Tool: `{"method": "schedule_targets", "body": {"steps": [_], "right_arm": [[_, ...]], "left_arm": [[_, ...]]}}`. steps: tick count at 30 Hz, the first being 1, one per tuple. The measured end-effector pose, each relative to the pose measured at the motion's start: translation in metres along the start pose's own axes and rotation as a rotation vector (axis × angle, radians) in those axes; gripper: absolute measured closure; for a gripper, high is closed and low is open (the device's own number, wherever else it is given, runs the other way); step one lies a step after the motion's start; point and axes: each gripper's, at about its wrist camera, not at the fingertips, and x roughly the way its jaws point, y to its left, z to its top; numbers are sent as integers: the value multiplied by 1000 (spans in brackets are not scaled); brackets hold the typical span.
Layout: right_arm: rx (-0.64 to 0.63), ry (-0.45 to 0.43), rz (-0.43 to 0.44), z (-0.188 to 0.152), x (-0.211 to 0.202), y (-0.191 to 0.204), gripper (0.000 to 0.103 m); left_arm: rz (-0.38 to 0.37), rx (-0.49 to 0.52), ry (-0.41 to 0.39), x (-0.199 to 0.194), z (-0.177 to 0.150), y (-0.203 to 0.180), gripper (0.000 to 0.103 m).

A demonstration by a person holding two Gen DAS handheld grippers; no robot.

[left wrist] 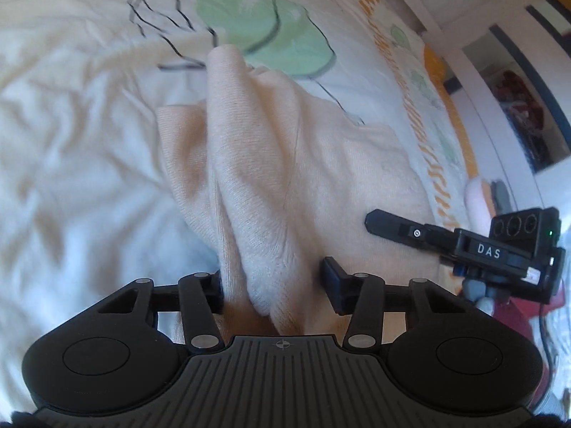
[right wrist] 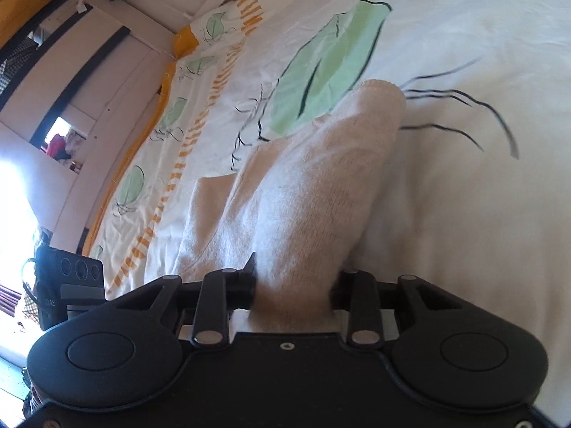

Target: Fold small clothes

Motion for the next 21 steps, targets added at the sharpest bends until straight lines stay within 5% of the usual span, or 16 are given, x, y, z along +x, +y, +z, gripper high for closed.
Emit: {"method": "schedule_targets", "body": {"steps": [13, 17, 21], "right_arm": [[23, 88, -37, -71, -82, -16, 58], [-39, 47, -136, -83, -87, -10, 43], [-84, -25, -233, -94, -93, -5, 24]], "left_arm": [[-47, 86, 70, 7, -108, -71, 56], [16, 124, 16, 3, -123, -76, 53], [83, 149, -50, -7, -132, -76, 38]]}}
